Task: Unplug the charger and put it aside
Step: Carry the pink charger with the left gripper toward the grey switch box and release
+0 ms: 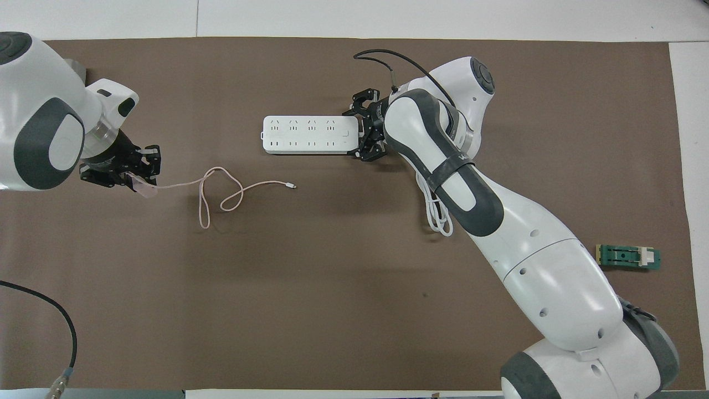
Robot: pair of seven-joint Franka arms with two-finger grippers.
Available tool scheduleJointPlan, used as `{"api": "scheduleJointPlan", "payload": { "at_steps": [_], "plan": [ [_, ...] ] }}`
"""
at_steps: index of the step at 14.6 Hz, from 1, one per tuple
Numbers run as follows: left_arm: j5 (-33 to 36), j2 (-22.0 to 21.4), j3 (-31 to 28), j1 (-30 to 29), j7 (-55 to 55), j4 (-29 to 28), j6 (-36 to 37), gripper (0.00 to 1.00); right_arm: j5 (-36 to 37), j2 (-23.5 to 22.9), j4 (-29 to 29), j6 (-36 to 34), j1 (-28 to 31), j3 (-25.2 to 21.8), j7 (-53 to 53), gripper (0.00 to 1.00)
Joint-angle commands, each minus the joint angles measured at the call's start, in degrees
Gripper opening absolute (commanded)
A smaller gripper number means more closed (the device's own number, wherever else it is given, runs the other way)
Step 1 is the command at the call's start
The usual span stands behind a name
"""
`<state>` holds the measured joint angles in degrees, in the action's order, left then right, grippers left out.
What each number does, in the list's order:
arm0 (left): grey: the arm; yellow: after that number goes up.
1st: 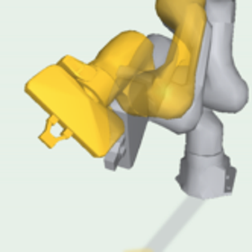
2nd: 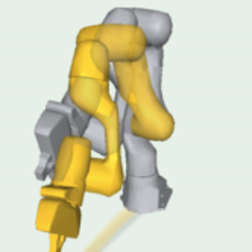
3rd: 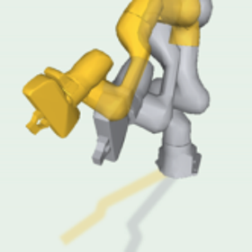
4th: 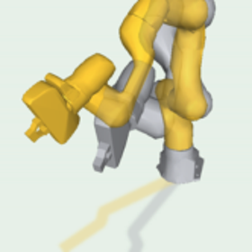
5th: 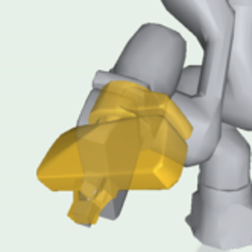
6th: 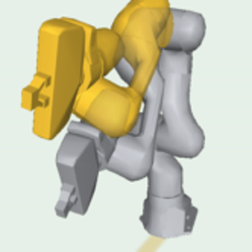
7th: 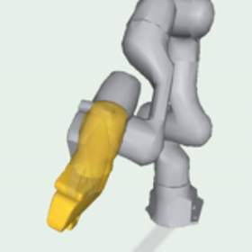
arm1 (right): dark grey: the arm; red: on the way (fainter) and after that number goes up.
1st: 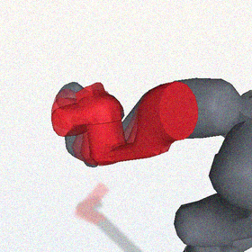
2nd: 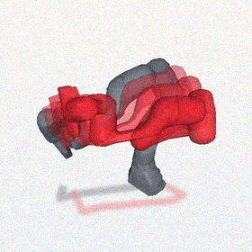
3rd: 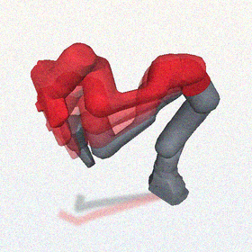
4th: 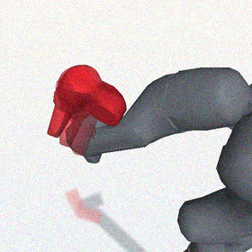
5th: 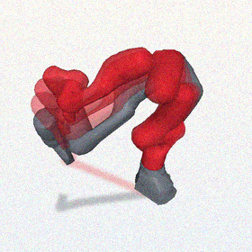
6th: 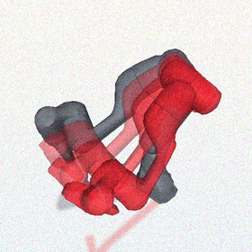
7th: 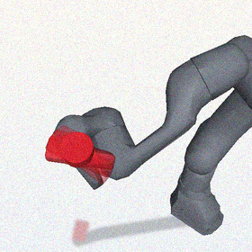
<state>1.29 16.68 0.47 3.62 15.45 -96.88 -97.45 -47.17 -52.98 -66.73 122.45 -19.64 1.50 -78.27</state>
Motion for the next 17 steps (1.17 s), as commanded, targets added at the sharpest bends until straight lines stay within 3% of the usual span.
{"api": "scheduleJointPlan", "payload": {
  "at_steps": [1, 3, 4, 5, 6, 7, 11, 17],
  "plan": [
    [0.2, -2.3, 0.6, -4.6, -8.7, -7.8, -8.1, 0.0, 0.3, -0.4, 0.6, 3.9, -0.7, 0.0, 1.0, 1.0],
    [0.2, -2.0, 0.6, -5.9, -11.1, -9.5, -10.6, 0.0, 0.3, 1.8, -1.0, 3.9, -0.5, -0.4, 0.8, 1.0],
    [0.2, -1.9, 0.6, -6.6, -11.4, -10.2, -12.0, 0.09, 0.3, 3.3, -2.3, 3.9, -0.3, -0.4, 0.6, 1.0],
    [0.2, -2.1, 0.6, -8.0, -12.7, -11.6, -13.1, 0.35, 0.3, 4.8, -3.6, 3.9, -0.1, -1.1, 0.5, 1.0],
    [0.2, -2.4, 0.6, -8.9, -13.9, -12.1, -13.6, 0.77, 0.3, 6.1, -5.0, 3.9, -0.3, -1.9, 0.6, 1.0],
    [0.2, -2.8, 0.6, -10.1, -15.1, -12.2, -13.4, 1.0, 0.4, 7.7, -6.4, 3.8, -0.5, -2.7, 0.5, 1.0],
    [0.2, -3.8, 0.5, -13.8, -19.7, -11.9, -12.7, 1.0, 2.6, 14.5, -11.2, 2.8, -0.1, -4.2, 0.5, 1.0],
    [0.5, -7.5, 0.4, -15.7, -18.9, -7.8, -9.9, 1.0, 17.8, 22.6, -11.8, -7.9, 1.9, -8.1, 7.8, 1.0]
  ]
}}
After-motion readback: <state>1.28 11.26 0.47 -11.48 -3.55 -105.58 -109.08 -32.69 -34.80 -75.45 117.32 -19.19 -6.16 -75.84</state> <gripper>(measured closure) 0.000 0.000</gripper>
